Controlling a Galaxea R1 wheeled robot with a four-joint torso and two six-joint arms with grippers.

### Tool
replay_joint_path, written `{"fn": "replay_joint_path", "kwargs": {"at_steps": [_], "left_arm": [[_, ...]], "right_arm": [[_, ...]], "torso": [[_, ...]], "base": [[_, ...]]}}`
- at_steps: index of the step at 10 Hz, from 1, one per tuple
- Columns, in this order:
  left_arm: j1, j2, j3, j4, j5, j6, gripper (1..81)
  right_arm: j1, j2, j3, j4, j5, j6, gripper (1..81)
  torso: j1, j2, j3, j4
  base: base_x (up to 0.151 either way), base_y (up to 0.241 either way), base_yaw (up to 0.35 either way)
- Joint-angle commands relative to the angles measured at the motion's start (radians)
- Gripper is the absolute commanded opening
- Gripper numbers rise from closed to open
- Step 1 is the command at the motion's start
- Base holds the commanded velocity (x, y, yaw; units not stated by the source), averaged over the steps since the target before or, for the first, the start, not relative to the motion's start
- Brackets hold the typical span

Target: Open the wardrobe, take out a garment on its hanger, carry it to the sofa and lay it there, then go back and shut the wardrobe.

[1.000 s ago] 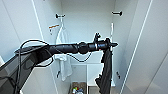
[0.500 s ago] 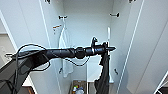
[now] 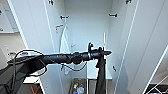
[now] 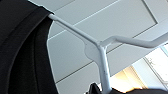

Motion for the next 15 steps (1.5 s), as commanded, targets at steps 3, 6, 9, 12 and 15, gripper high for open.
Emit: {"fn": "replay_joint_path", "kwargs": {"at_steps": [3, 6, 9, 12, 15], "left_arm": [[-0.169, -0.022, 0.041, 0.038, -0.056, 0.015, 1.0], [-0.153, -0.026, 0.052, 0.044, -0.056, 0.015, 1.0], [-0.136, -0.037, 0.06, 0.045, -0.057, 0.015, 1.0], [-0.132, -0.052, 0.084, 0.045, -0.068, 0.015, 1.0], [-0.068, -0.097, 0.159, 0.1, -0.068, 0.021, 1.0]], "right_arm": [[0.046, 0.012, 0.01, -0.003, -0.045, -0.003, 81.1], [0.045, 0.012, 0.01, -0.001, -0.044, -0.003, 81.1], [0.045, 0.012, 0.01, -0.001, -0.045, -0.003, 81.1], [0.04, 0.011, 0.007, 0.001, -0.044, -0.003, 81.1], [0.039, 0.009, 0.01, 0.002, -0.033, -0.003, 81.1]], "torso": [[0.0, 0.0, 0.0, 0.0], [0.0, 0.0, 0.0, 0.0], [0.0, 0.0, 0.0, 0.0], [-0.002, 0.0, 0.0, 0.0], [0.0, 0.0, 0.0, 0.0]], "base": [[-0.115, 0.0, 0.0], [-0.113, 0.0, 0.0], [-0.09, 0.0, 0.0], [0.0, 0.0, 0.0], [0.0, 0.0, 0.0]]}}
